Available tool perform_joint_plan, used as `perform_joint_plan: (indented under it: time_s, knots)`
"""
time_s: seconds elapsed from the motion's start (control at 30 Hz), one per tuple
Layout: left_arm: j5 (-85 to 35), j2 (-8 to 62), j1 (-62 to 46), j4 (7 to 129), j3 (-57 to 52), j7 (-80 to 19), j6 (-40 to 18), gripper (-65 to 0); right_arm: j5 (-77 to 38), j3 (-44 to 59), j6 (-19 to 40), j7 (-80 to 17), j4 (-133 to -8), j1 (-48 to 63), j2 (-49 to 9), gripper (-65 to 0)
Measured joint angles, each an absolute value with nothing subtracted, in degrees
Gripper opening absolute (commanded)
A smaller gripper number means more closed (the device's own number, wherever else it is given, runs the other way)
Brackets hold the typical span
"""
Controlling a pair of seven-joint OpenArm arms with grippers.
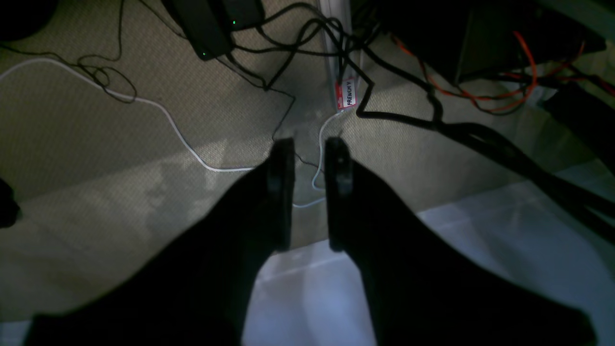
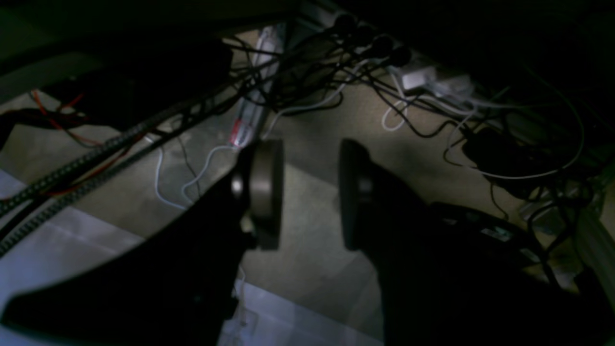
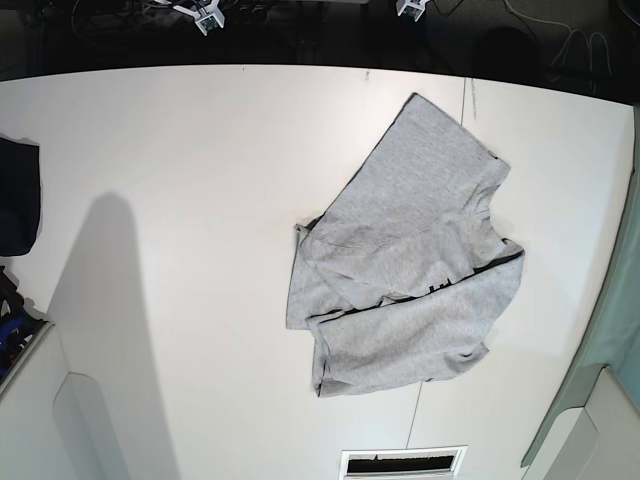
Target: Layout the t-shirt on the table in an organized manner, then fold the t-shirt properly
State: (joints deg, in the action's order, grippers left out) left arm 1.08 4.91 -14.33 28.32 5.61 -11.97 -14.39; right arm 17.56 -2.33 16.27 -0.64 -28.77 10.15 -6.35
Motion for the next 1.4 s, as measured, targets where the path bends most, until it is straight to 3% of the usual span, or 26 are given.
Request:
perform_joint_plan:
  time_s: [0.47, 0.83, 1.1, 1.3, 1.4]
  knots:
    - [-1.02, 4.93, -15.55, 31.77, 5.61, -11.94, -14.39, -50.7, 17.63, -2.33, 16.25, -0.16, -37.12, 17.04, -6.35, -45.3]
    - [-4.56, 5.89, -25.61, 51.66, 5.58, -12.25, -14.46, -50.7, 14.13, -2.33, 16.12, -0.38, -46.39, 22.22, -6.37, -45.3]
    - [-9.41, 9.13, -30.85, 65.56, 5.56, -15.16, -14.44, -50.7, 8.32, -2.35, 16.4, -0.69, -62.48, 29.41, -6.5, -45.3]
    - [-12.45, 11.31, -35.68, 76.84, 4.29, -16.16, -14.52, -43.2, 5.39, -2.35, 18.11, -1.76, -75.46, 34.61, -6.87, -45.3]
    - [-13.21, 11.27, -37.54, 82.24, 0.58, -17.89, -14.57, -42.8, 4.45, -2.39, 19.77, -3.01, -80.71, 36.4, -7.92, -45.3]
